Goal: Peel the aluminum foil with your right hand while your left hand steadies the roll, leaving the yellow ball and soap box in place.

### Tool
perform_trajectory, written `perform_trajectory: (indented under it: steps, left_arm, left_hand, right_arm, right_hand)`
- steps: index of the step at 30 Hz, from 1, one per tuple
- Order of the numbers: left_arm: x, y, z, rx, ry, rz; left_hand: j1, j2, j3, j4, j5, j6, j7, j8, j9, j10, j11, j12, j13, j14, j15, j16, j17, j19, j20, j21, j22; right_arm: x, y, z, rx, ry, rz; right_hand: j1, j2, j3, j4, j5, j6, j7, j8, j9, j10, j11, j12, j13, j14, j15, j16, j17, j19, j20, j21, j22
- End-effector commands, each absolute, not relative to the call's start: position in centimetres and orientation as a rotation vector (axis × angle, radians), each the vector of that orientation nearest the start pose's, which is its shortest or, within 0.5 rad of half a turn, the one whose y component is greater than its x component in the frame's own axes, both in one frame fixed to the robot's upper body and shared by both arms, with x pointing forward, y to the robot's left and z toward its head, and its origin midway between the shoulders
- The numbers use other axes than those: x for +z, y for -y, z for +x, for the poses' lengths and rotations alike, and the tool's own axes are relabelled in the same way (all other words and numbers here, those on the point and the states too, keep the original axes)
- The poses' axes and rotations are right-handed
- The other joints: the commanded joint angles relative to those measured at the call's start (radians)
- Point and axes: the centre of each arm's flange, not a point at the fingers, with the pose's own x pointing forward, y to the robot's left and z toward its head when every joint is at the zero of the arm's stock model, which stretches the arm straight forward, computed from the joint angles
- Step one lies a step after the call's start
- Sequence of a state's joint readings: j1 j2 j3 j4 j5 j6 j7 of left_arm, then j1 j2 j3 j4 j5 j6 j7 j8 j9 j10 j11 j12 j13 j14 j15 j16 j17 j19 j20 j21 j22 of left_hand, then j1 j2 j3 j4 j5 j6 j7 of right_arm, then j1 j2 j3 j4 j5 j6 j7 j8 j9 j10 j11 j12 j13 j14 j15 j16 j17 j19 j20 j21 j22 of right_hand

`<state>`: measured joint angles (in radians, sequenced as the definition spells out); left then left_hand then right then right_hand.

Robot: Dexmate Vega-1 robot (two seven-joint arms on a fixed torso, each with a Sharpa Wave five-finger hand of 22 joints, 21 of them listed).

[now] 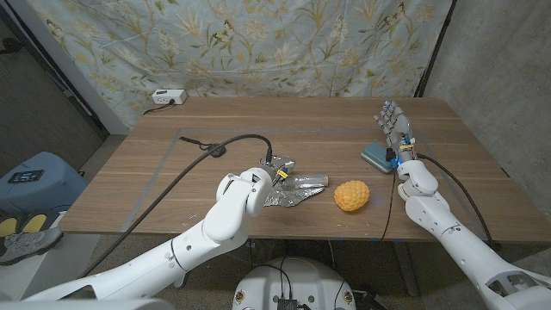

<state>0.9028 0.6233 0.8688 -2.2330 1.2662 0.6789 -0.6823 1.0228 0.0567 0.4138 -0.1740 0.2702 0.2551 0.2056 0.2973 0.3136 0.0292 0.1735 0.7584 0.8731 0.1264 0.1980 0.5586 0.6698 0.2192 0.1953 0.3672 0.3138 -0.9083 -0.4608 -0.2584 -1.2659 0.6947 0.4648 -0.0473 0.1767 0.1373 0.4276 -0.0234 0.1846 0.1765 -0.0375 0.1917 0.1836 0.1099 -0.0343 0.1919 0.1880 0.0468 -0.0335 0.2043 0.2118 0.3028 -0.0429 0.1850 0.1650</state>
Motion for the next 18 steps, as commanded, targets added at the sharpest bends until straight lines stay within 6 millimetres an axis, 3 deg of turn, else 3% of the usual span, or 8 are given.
perform_trajectory:
  steps: [1, 18]
  left_arm:
    - [-5.2, -6.5, 48.0, -0.081, 0.362, 1.758]
    - [-7.0, -6.2, 49.3, -0.064, 0.368, 1.768]
  left_hand:
    - [0.013, 0.001, -0.002, 0.003, 0.007, -0.007, 0.004, -0.006, 0.006, -0.012, 0.004, 0.005, 0.007, -0.012, 0.006, 0.007, 0.007, -0.011, 0.001, 0.002, 0.005]
    - [0.028, -0.009, -0.004, 0.005, 0.018, 0.018, 0.003, -0.001, 0.017, 0.004, 0.006, 0.017, 0.013, -0.006, 0.000, 0.008, 0.004, 0.003, 0.000, 0.012, 0.007]
  right_arm:
    - [-4.5, 34.9, 63.9, 0.022, 0.723, 0.229]
    - [-4.9, 35.9, 63.7, 0.014, 0.718, 0.235]
  right_hand:
    - [0.013, 0.023, 0.000, -0.003, 0.000, -0.004, -0.001, 0.000, 0.005, -0.004, 0.000, -0.001, 0.002, -0.003, -0.035, 0.010, 0.002, -0.004, -0.055, 0.004, 0.004]
    - [0.013, 0.022, -0.001, -0.003, 0.000, -0.005, -0.002, 0.000, 0.005, -0.006, 0.000, -0.001, 0.002, -0.004, -0.036, 0.010, 0.002, -0.004, -0.055, 0.004, 0.004]
